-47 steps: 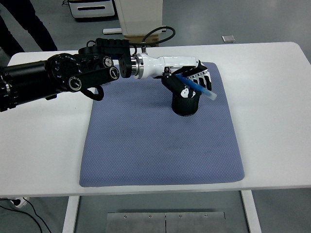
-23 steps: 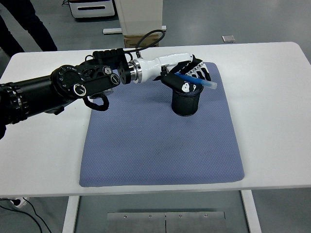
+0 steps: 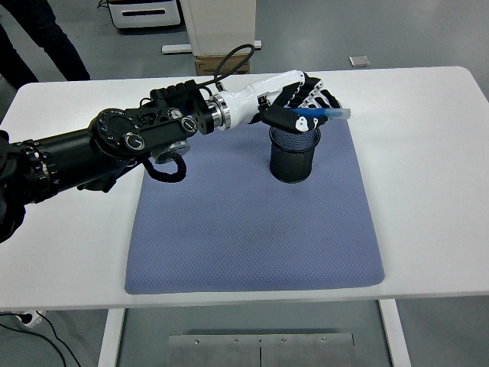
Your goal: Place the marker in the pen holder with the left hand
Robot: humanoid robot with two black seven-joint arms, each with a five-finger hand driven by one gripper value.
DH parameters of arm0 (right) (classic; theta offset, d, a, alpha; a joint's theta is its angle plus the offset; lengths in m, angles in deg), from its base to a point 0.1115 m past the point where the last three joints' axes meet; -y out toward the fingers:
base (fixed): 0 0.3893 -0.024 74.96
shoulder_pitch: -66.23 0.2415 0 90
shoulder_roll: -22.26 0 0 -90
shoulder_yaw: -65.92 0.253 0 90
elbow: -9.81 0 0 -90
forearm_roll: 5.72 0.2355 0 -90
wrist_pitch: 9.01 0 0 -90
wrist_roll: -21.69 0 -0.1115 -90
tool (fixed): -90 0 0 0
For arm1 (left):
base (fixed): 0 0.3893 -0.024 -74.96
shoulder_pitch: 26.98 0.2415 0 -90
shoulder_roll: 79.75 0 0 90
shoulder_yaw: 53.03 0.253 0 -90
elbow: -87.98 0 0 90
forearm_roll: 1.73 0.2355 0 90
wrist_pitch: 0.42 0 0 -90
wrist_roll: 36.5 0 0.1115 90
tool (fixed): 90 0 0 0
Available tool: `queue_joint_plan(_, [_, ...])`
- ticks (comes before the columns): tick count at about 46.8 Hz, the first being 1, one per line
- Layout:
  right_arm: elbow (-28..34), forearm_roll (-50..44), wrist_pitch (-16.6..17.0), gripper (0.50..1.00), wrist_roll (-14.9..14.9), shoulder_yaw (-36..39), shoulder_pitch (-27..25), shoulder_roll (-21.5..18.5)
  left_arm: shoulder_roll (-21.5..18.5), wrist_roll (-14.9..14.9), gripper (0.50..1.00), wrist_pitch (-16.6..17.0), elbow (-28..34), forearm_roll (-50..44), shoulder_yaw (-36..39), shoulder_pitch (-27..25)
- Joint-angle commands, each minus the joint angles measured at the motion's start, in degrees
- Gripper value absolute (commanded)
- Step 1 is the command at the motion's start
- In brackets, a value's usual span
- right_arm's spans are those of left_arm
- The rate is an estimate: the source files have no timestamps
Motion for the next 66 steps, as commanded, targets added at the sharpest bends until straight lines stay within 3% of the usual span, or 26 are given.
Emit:
queue_joint_plan(1, [0.0, 0.0, 0.0, 1.0, 0.0, 0.0, 0.0, 0.0, 0.8, 0.0, 0.514, 1.0, 0.0, -1.6, -0.1, 0.2])
queue_joint_plan(30, [0.0, 0.0, 0.0, 1.0, 0.0, 0.0, 0.0, 0.0, 2.5, -1.7, 0.552, 3.1, -0.2, -11.6, -4.0, 5.5])
queue_joint_plan(43, [0.0, 0.0, 0.0, 1.0, 0.0, 0.0, 0.0, 0.0, 2.5, -1.7, 0.657, 3.5, -0.1, -16.0, -4.1, 7.2])
queue_joint_plan(48, [0.0, 0.0, 0.0, 1.0, 0.0, 0.0, 0.0, 0.0, 2.5, -2.1, 0.768, 4.0, -0.1, -17.0, -4.1, 7.3])
queue_joint_plan(50, [0.0, 0.0, 0.0, 1.0, 0.0, 0.0, 0.0, 0.0, 2.5, -2.1, 0.786, 4.0, -0.1, -17.1, -4.0, 7.5])
queue_joint_plan(51, [0.0, 0.0, 0.0, 1.0, 0.0, 0.0, 0.0, 0.0, 2.5, -2.1, 0.861, 4.0, -0.1, -17.2, -4.1, 7.6])
queue_joint_plan(53, [-0.1, 0.0, 0.0, 1.0, 0.0, 0.0, 0.0, 0.0, 2.5, -2.2, 0.897, 4.0, -0.1, -17.3, -4.2, 7.6])
queue_joint_plan(63, [0.0, 0.0, 0.0, 1.0, 0.0, 0.0, 0.0, 0.0, 2.5, -2.4, 0.915, 4.0, -0.1, -18.3, -6.5, 6.9])
queue_joint_plan(66, [0.0, 0.0, 0.0, 1.0, 0.0, 0.0, 0.0, 0.0, 2.5, -2.5, 0.947, 4.0, -0.1, -18.3, -7.1, 6.7])
